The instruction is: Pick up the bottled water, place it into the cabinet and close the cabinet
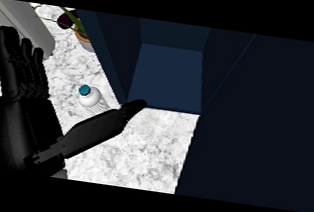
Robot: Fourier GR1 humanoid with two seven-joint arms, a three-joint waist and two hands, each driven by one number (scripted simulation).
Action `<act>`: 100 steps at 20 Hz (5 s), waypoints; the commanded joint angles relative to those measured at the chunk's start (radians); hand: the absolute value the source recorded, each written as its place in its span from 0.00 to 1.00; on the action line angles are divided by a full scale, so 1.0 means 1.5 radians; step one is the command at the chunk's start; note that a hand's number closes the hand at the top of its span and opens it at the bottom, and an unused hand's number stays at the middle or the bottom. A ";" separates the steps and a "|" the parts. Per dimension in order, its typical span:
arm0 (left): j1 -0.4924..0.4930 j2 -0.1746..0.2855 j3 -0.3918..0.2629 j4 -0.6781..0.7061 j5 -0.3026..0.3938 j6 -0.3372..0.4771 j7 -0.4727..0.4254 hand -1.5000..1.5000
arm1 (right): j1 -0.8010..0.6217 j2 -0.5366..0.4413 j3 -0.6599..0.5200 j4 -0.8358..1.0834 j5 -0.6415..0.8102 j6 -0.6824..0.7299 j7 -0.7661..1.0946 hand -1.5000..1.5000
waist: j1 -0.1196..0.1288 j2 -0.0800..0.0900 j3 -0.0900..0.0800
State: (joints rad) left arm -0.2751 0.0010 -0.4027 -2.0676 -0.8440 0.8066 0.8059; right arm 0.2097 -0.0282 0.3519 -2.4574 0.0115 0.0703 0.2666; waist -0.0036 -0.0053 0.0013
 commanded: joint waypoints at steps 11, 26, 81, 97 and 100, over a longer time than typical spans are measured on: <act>-0.073 -0.001 -0.038 -0.028 -0.180 -0.036 0.238 0.00 | 0.014 0.002 0.153 -0.095 0.110 -0.079 0.084 0.00 | -0.003 0.001 -0.001; -0.011 0.008 0.013 0.027 -0.078 -0.027 0.150 0.00 | 0.005 -0.063 0.116 -0.109 0.077 -0.109 0.071 0.00 | -0.006 0.004 -0.001; -0.023 -0.001 0.247 0.814 0.794 -0.014 -0.913 0.00 | -0.046 -0.158 0.222 -0.119 0.128 -0.254 0.104 0.00 | -0.007 0.003 -0.002; -0.030 -0.001 0.237 0.963 0.966 -0.132 -1.149 0.00 | -0.079 -0.151 0.271 -0.079 0.153 -0.295 0.084 0.00 | -0.008 0.004 -0.002; -0.069 -0.001 0.214 0.980 1.027 -0.133 -1.174 1.00 | -0.046 -0.167 0.247 -0.040 0.111 -0.285 0.015 0.00 | -0.010 0.004 -0.002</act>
State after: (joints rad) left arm -0.3516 0.0008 -0.0632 -0.6233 0.6235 0.6420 -0.8786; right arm 0.0955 -0.2616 0.7072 -2.4774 0.1156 -0.3655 0.3302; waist -0.0188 0.0009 -0.0017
